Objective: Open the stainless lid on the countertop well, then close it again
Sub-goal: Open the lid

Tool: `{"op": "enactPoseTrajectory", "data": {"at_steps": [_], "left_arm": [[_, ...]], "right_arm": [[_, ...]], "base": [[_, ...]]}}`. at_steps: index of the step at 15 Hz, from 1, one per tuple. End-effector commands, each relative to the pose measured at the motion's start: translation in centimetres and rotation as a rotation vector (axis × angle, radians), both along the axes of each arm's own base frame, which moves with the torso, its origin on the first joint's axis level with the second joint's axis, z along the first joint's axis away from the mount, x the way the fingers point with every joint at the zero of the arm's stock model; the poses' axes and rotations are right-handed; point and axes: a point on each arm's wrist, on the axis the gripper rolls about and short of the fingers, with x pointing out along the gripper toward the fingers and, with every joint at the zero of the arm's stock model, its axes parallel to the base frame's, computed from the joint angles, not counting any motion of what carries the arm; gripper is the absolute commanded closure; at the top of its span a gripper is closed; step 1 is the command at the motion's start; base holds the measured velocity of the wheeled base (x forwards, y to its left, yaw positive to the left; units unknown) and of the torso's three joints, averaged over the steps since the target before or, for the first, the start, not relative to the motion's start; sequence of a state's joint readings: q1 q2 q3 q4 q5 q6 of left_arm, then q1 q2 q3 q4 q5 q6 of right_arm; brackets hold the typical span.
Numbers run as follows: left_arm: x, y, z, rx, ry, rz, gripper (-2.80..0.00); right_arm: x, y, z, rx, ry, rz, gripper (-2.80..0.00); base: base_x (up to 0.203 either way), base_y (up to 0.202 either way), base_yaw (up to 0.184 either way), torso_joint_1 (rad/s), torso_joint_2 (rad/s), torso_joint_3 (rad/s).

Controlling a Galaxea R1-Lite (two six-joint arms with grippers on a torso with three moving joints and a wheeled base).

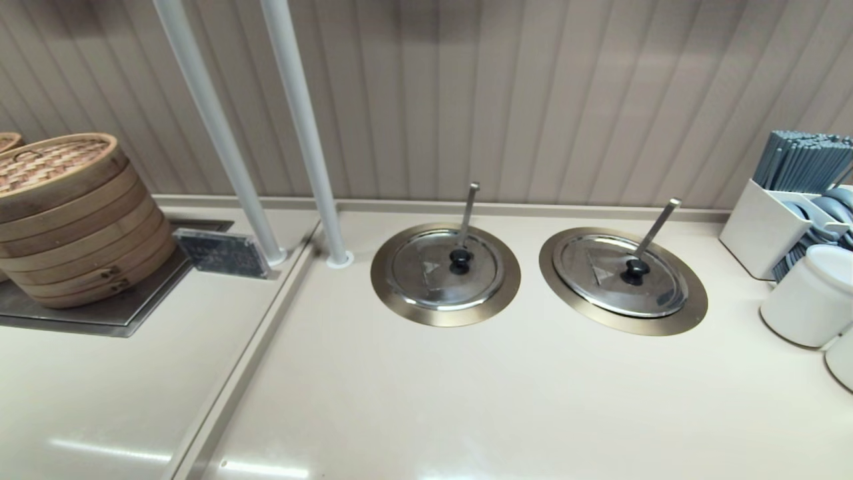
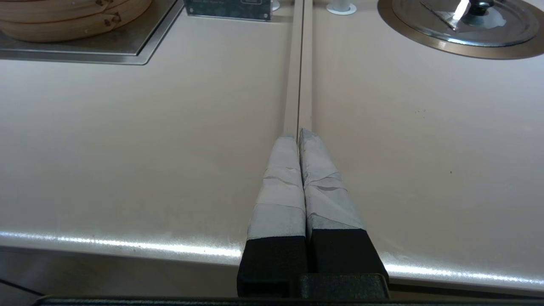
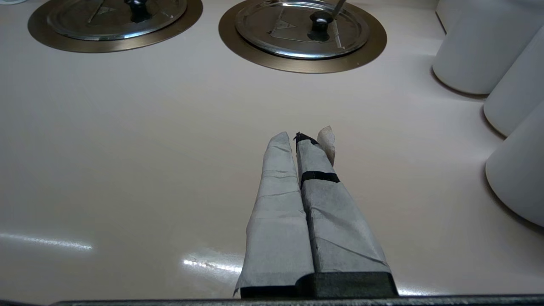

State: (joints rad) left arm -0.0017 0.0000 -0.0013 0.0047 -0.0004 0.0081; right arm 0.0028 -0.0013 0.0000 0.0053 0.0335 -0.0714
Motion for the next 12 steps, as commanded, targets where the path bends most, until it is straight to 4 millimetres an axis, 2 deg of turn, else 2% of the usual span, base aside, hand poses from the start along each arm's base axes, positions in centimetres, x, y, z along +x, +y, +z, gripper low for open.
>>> {"op": "enactPoseTrajectory", "data": {"at_steps": [1, 7, 10, 12], "left_arm": [[0.0, 0.0, 0.0, 0.000, 0.000, 0.001, 0.00], [0.0, 0.0, 0.0, 0.000, 0.001, 0.001, 0.00], [0.0, 0.0, 0.0, 0.000, 0.000, 0.001, 0.00], [0.0, 0.0, 0.0, 0.000, 0.001, 0.001, 0.00]], "right_arm": [[0.0, 0.0, 0.0, -0.001, 0.002, -0.001, 0.00], [0.0, -0.1, 0.1, 0.056, -0.005, -0.032, 0.00], [-0.6, -0.1, 3.5, 0.083, -0.053, -0.035, 0.00], [0.7, -0.1, 6.1, 0.100, 0.049, -0.036, 0.00]], "base": [[0.000, 0.000, 0.000, 0.000, 0.00, 0.000], [0.000, 0.000, 0.000, 0.000, 0.00, 0.000], [0.000, 0.000, 0.000, 0.000, 0.00, 0.000], [0.000, 0.000, 0.000, 0.000, 0.00, 0.000]]}}
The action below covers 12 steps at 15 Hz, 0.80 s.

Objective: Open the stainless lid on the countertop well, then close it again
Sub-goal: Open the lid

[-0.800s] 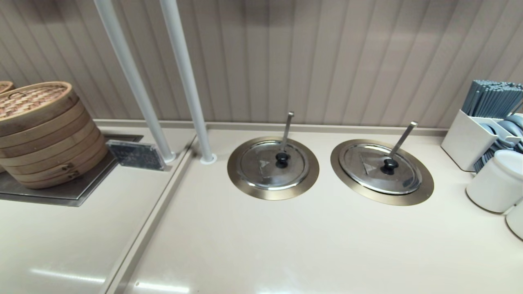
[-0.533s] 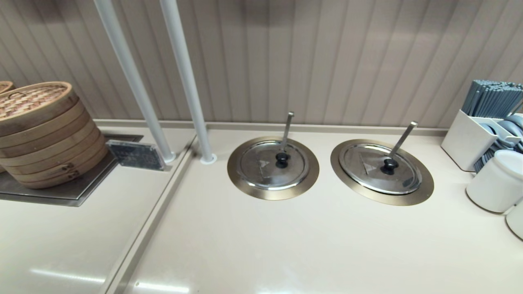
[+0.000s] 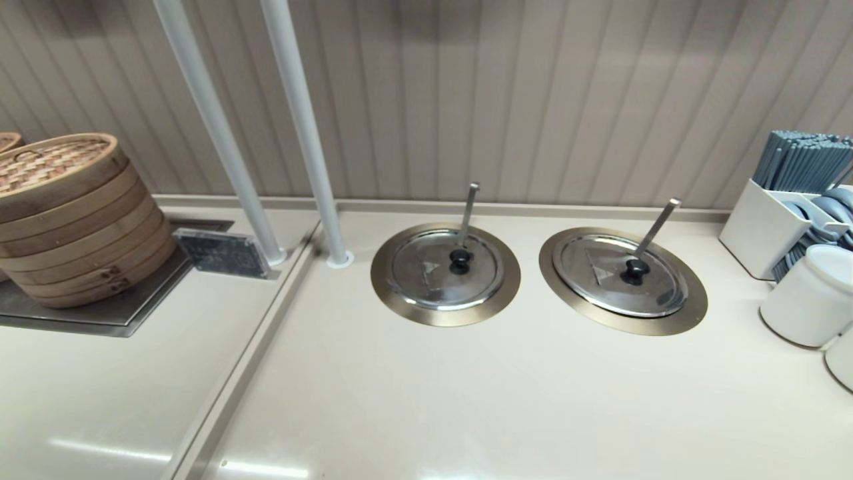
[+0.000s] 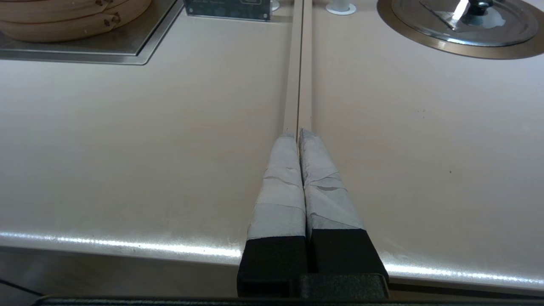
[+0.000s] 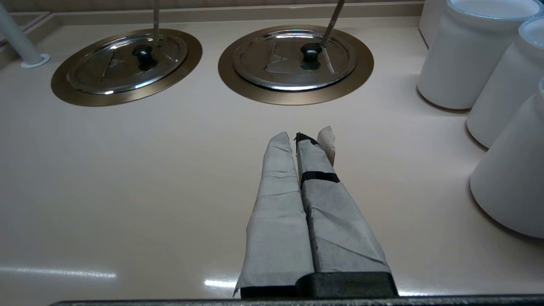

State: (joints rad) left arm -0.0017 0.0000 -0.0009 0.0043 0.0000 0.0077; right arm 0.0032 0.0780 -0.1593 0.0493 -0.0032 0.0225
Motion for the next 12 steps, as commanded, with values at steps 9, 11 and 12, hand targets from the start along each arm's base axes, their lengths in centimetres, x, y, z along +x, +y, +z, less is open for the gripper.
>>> {"op": "enactPoseTrajectory", "data": {"at_steps": [9, 11, 12], "left_arm": [[0.0, 0.0, 0.0, 0.000, 0.000, 0.000, 0.00], [0.0, 0.0, 0.0, 0.000, 0.001, 0.000, 0.00], [0.0, 0.0, 0.0, 0.000, 0.000, 0.000, 0.00]], "right_arm": [[22.5, -0.3, 7.7, 0.084, 0.541, -0.057, 0.00], [27.5, -0.3, 7.7, 0.073, 0.488, -0.108, 0.00], [29.6, -0.2, 7.9, 0.065, 0.459, -0.135, 0.00]], "base": [[0.000, 0.000, 0.000, 0.000, 0.00, 0.000], [0.000, 0.000, 0.000, 0.000, 0.00, 0.000], [0.000, 0.000, 0.000, 0.000, 0.00, 0.000]]}}
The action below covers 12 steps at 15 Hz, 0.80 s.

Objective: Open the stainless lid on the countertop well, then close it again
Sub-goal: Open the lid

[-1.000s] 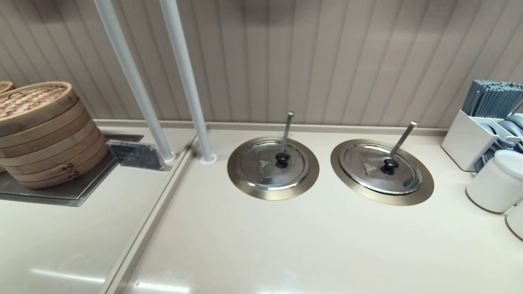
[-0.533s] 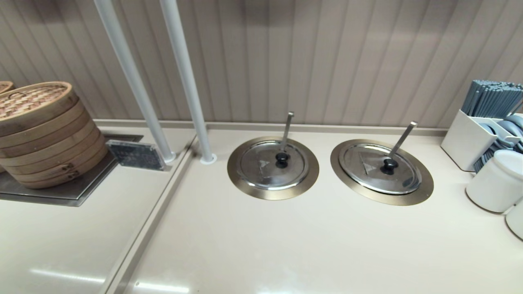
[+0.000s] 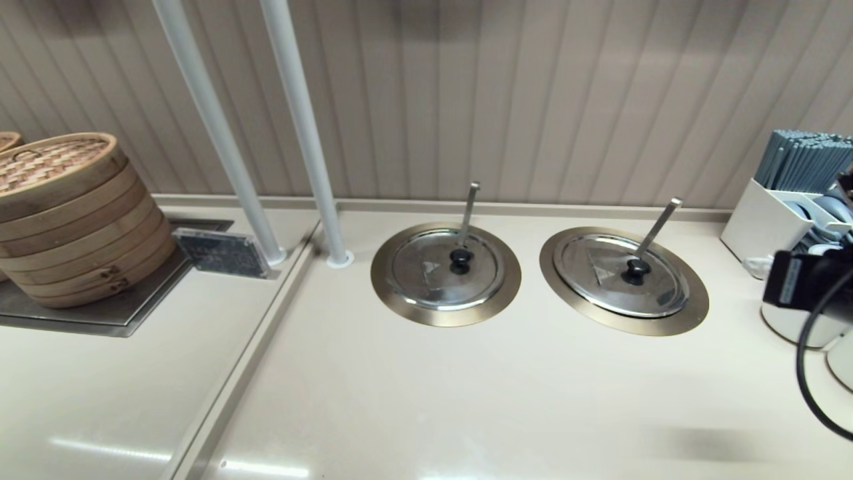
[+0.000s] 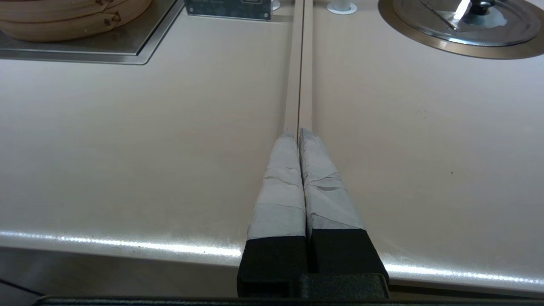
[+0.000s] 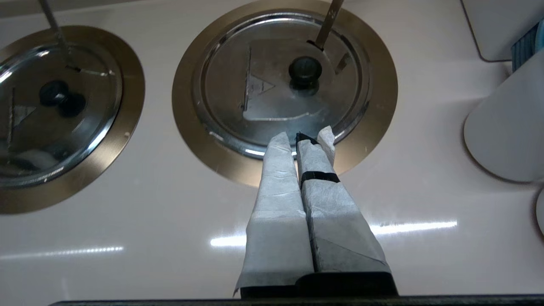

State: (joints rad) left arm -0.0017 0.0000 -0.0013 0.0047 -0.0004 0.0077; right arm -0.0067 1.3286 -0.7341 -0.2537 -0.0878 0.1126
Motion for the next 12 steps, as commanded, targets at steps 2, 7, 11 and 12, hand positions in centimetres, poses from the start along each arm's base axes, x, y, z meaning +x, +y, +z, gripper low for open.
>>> {"op": "enactPoseTrajectory", "data": {"at_steps": [2, 7, 11, 12], "left_arm": [[0.0, 0.0, 0.0, 0.000, 0.000, 0.001, 0.00], [0.0, 0.0, 0.0, 0.000, 0.000, 0.001, 0.00], [0.0, 0.0, 0.0, 0.000, 0.000, 0.001, 0.00], [0.0, 0.0, 0.0, 0.000, 0.000, 0.001, 0.00]], "right_arm": [[8.7, 0.2, -2.8, -0.038, 0.035, -0.049, 0.00], [13.4, 0.2, -7.3, -0.060, 0.065, -0.055, 0.00], [16.3, -1.0, -10.6, -0.088, -0.045, -0.080, 0.00], [16.1, -1.2, -10.5, -0.092, -0.047, -0.085, 0.00]], "base": [[0.000, 0.000, 0.000, 0.000, 0.00, 0.000], [0.000, 0.000, 0.000, 0.000, 0.00, 0.000], [0.000, 0.000, 0.000, 0.000, 0.00, 0.000], [0.000, 0.000, 0.000, 0.000, 0.00, 0.000]]}}
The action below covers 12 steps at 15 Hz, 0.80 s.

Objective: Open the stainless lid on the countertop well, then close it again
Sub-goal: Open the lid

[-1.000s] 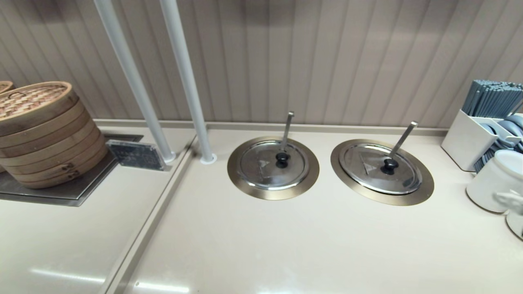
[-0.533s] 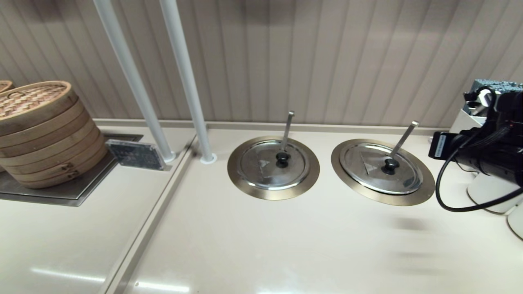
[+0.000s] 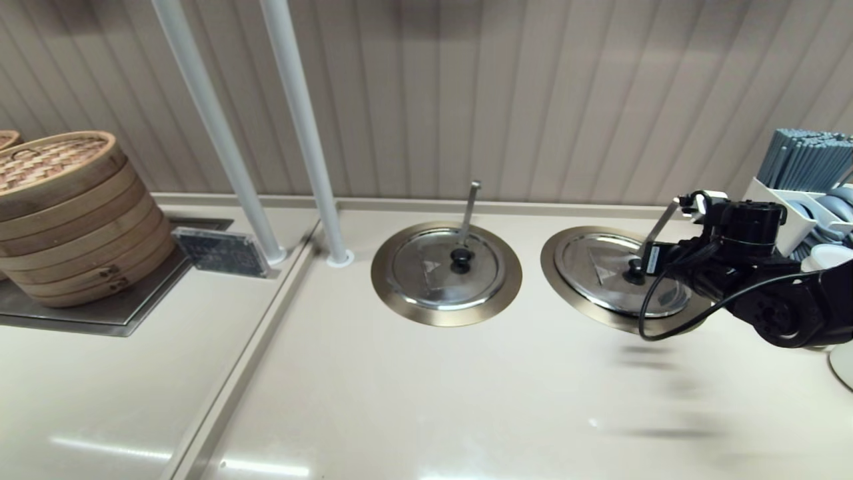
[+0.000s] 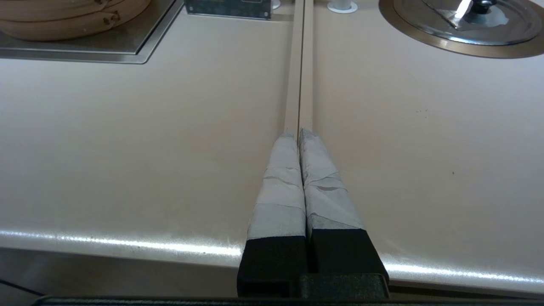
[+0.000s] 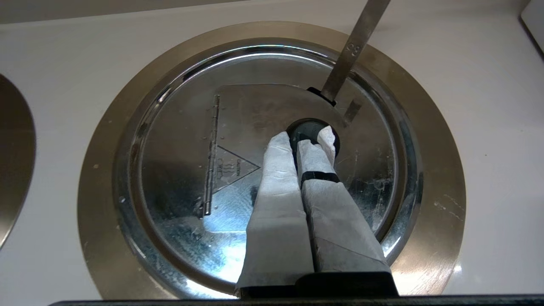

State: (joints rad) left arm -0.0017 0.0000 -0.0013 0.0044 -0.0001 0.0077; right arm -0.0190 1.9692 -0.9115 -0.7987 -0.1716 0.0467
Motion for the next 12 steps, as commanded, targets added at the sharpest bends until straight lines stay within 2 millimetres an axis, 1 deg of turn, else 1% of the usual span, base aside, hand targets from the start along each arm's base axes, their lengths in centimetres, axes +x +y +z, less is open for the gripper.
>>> {"op": "enactPoseTrajectory", "data": {"at_steps": [1, 2, 3, 5, 6, 9, 12], "left_arm": [[0.0, 0.0, 0.0, 0.000, 0.000, 0.000, 0.00], [0.0, 0.0, 0.0, 0.000, 0.000, 0.000, 0.00], [0.0, 0.0, 0.0, 0.000, 0.000, 0.000, 0.00], [0.0, 0.0, 0.0, 0.000, 0.000, 0.000, 0.00], [0.0, 0.0, 0.0, 0.000, 0.000, 0.000, 0.00], [0.0, 0.0, 0.0, 0.000, 0.001, 0.000, 0.00], [0.0, 0.0, 0.0, 0.000, 0.000, 0.000, 0.00]], "right_arm": [[0.4, -0.8, -1.7, -0.006, 0.023, -0.021, 0.00], [0.3, -1.0, -1.4, -0.003, 0.015, -0.028, 0.00], [0.3, -1.2, -1.6, 0.000, 0.019, -0.033, 0.00], [0.8, -1.5, -3.1, 0.004, 0.054, -0.038, 0.00], [1.1, -1.7, -3.5, 0.004, 0.040, -0.039, 0.00], [1.6, -1.7, -4.0, 0.006, -0.029, -0.021, 0.00], [1.4, -1.7, -3.4, 0.006, -0.048, -0.018, 0.00]], "base": [[0.000, 0.000, 0.000, 0.000, 0.00, 0.000], [0.000, 0.000, 0.000, 0.000, 0.00, 0.000], [0.000, 0.000, 0.000, 0.000, 0.00, 0.000], [0.000, 0.000, 0.000, 0.000, 0.00, 0.000], [0.000, 0.000, 0.000, 0.000, 0.00, 0.000], [0.000, 0.000, 0.000, 0.000, 0.00, 0.000], [0.000, 0.000, 0.000, 0.000, 0.00, 0.000]]}}
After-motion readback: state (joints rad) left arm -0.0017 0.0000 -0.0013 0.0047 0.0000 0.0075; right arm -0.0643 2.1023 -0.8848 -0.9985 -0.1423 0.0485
